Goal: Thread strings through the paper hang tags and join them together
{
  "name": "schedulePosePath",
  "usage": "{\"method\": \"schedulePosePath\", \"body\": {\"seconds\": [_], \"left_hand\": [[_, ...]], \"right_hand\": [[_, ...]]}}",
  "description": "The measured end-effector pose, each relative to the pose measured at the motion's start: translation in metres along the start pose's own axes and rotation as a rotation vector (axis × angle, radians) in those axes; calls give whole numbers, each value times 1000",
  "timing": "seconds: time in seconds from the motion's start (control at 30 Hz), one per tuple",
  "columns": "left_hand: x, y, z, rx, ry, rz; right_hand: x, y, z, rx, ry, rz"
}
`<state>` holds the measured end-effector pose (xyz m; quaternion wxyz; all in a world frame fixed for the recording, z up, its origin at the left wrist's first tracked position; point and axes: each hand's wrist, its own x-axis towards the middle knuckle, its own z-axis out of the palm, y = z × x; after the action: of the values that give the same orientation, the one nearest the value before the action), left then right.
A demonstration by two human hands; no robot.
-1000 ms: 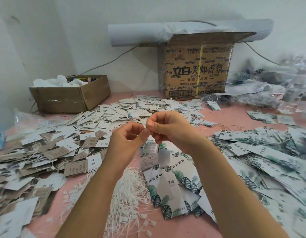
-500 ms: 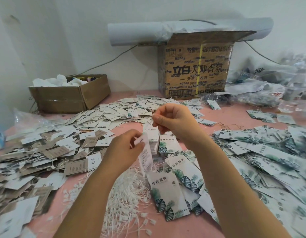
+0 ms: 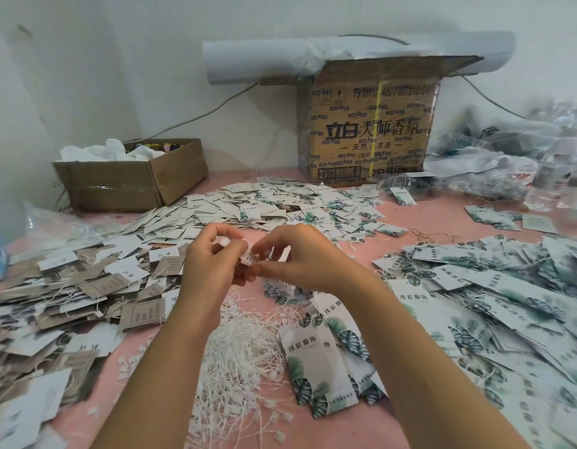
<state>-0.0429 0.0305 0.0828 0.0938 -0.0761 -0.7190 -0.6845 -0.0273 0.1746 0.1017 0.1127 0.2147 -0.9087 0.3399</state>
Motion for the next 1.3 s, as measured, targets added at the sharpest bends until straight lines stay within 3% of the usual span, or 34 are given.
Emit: {"method": "schedulePosePath", "body": {"seconds": [0.17,0.37,0.5,0.67,0.83,1.0,1.3], "left_hand": [[1,0,0,-36,51,-29],[1,-4,-1,-89,0,-43],[5,-15,-9,164,0,-40],[4,-26,-15,635,-387,-115],[-2,-25,-11,762,-731,-131],[-5,-22,-5,943,-816,-87],[-8,-17,-2,946,-791,-29]], "right_hand": [[-3,-1,-7,-114,-83,21],[-1,2,-10,-161,-56,114],[-5,14,-24,-138,-169,262],[-11,28,-30,-173,-311,444],[-12,30,-25,-222,-417,506],[-11,32,-22,-251,-453,524],[-10,39,-15,-315,-473,516]]}}
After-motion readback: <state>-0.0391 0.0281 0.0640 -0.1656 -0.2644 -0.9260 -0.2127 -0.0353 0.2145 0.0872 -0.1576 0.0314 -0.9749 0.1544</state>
